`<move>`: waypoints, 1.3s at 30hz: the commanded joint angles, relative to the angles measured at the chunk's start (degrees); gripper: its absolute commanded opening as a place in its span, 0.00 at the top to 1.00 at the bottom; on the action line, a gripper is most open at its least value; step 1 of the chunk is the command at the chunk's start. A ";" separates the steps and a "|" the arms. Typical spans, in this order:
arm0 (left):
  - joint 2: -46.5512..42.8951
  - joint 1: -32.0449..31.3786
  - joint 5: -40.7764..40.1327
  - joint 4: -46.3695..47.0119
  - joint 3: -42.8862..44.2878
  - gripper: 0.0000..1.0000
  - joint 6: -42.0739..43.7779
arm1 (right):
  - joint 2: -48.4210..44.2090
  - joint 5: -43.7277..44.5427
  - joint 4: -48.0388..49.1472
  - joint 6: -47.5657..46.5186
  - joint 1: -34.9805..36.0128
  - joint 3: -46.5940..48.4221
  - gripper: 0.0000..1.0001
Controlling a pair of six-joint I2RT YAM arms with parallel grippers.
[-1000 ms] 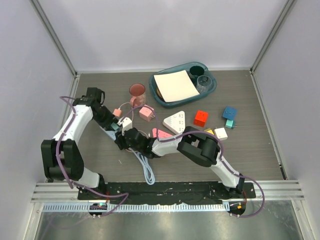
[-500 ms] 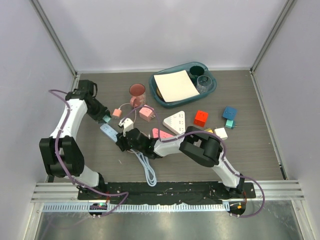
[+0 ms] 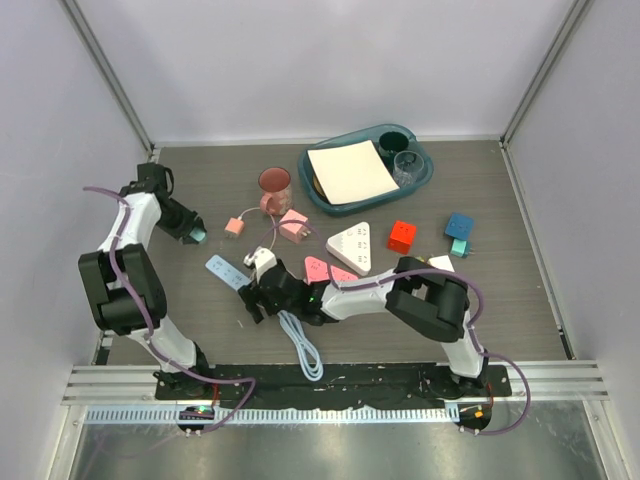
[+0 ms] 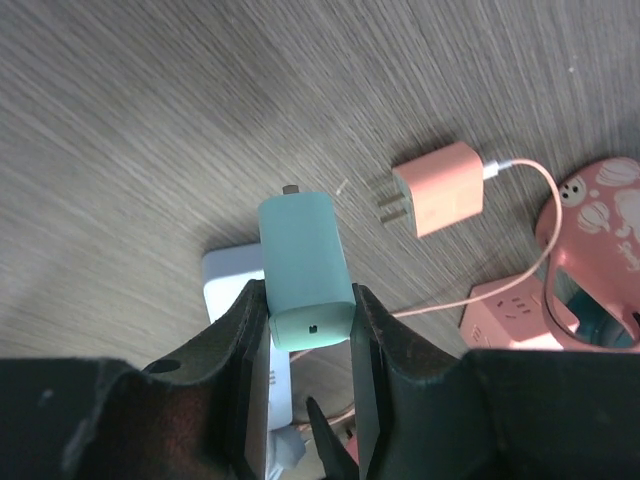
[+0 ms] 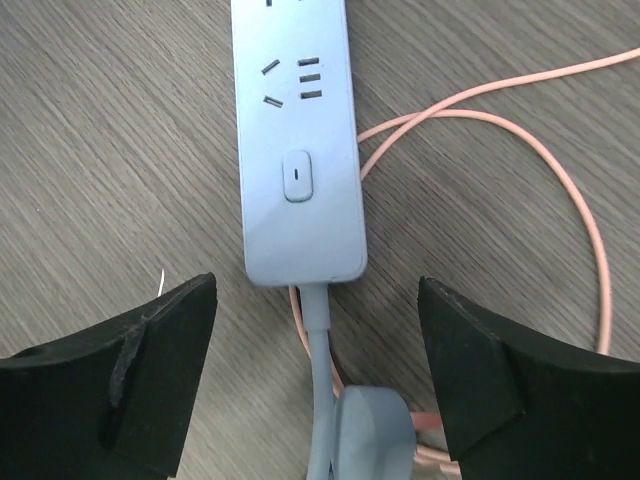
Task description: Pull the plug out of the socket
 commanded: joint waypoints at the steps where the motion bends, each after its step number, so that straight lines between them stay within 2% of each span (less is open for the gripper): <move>1: 3.06 1.17 0.75 2.77 2.75 0.90 2.29 | -8.06 5.40 -3.20 -0.81 0.20 -1.25 0.11; 6: 4.73 1.87 -2.41 1.89 3.02 0.85 3.17 | -14.13 9.54 -5.05 -0.64 0.20 -3.09 0.09; 9: 5.08 1.79 -2.33 1.89 2.76 0.78 3.43 | -19.39 12.97 -6.19 -0.29 0.29 -4.68 0.07; 10: 5.00 1.70 -1.03 2.59 2.23 0.70 3.52 | -20.63 14.46 -7.50 -0.29 0.20 -5.29 0.06; 13: 5.17 1.79 -3.02 1.99 0.65 0.54 3.34 | -24.76 22.63 -14.15 0.77 0.20 -4.77 0.05; 14: 5.69 1.79 -3.38 1.46 1.08 0.52 3.34 | -25.99 25.78 -16.28 0.94 0.20 -4.59 0.04; 18: 5.09 1.79 -4.62 -0.83 2.75 0.45 3.61 | -32.57 29.14 -22.79 1.64 0.20 -4.42 0.04; 22: -0.53 1.09 -3.65 -0.84 2.84 0.32 5.18 | -37.85 29.76 -29.82 6.81 0.20 -3.80 0.03; 25: -7.03 -1.98 -5.05 -0.13 2.84 0.23 8.17 | -42.76 30.29 -32.72 12.26 0.37 -4.67 0.03; 30: -16.95 -13.66 -7.79 1.97 2.49 0.14 15.10 | -49.89 35.29 -37.30 16.32 0.38 -7.31 0.03; 32: -19.08 -17.36 -5.77 3.38 1.26 0.09 16.26 | -53.49 39.33 -40.72 18.59 0.38 -8.28 0.03; 34: -22.40 -20.34 2.30 7.15 -1.18 0.01 17.92 | -56.05 40.92 -44.24 19.75 0.38 -8.90 0.02; 37: -26.62 -24.91 10.29 11.72 -4.26 0.00 20.12 | -61.76 41.98 -48.28 21.59 0.29 -9.86 0.03; 39: -28.74 -27.90 12.78 14.62 -5.76 0.00 20.83 | -66.14 42.60 -50.48 23.08 0.38 -10.91 0.02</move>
